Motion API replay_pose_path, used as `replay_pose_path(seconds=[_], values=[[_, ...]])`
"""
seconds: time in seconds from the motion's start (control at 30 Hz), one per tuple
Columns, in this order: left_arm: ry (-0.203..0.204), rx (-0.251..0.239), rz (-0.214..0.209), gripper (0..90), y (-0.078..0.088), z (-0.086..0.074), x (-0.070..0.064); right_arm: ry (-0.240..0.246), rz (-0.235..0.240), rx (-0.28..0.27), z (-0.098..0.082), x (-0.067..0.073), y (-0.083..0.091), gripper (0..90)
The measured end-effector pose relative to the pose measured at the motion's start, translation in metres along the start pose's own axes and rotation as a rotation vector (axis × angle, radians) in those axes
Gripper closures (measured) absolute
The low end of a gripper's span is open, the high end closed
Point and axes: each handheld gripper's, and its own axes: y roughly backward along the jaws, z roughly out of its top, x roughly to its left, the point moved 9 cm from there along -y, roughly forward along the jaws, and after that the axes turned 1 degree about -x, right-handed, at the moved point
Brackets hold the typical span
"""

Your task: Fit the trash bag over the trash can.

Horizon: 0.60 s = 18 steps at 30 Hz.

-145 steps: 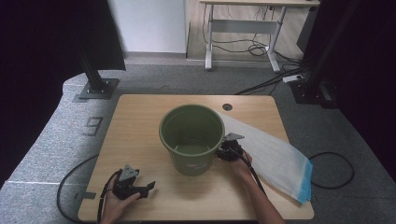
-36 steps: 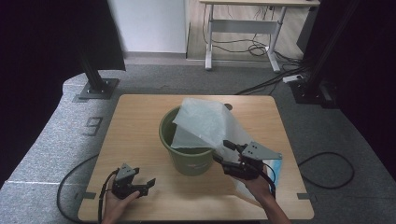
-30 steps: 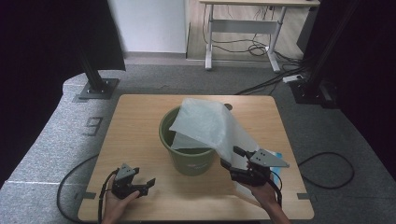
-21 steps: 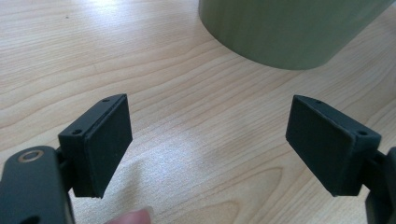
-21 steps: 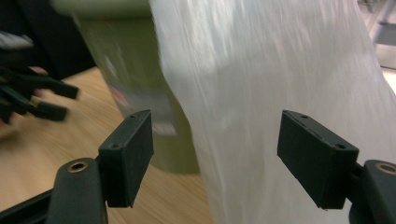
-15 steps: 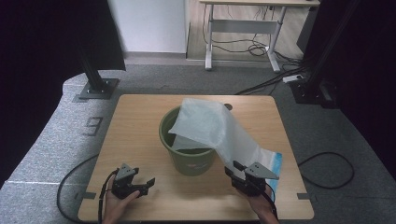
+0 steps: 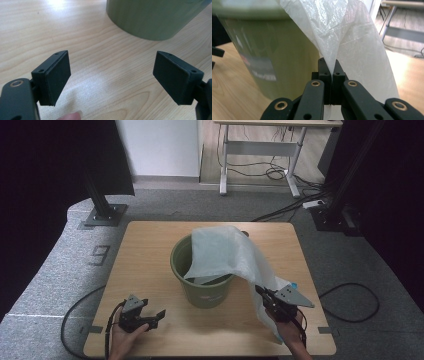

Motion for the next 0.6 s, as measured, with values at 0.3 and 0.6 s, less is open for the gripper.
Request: replay_pose_path(seconds=[0.3, 0.6], values=[[0.037, -0.070, 0.038, 16.0, 0.015, 0.026, 0.000, 0.040, 0.032, -0.045, 0.041, 0.003, -0.004, 88.7], [0.007, -0.204, 0.059, 17.2, 0.049, 0.083, -0.023, 0.083, 0.053, -0.040, 0.065, 0.009, -0.013, 88.7]])
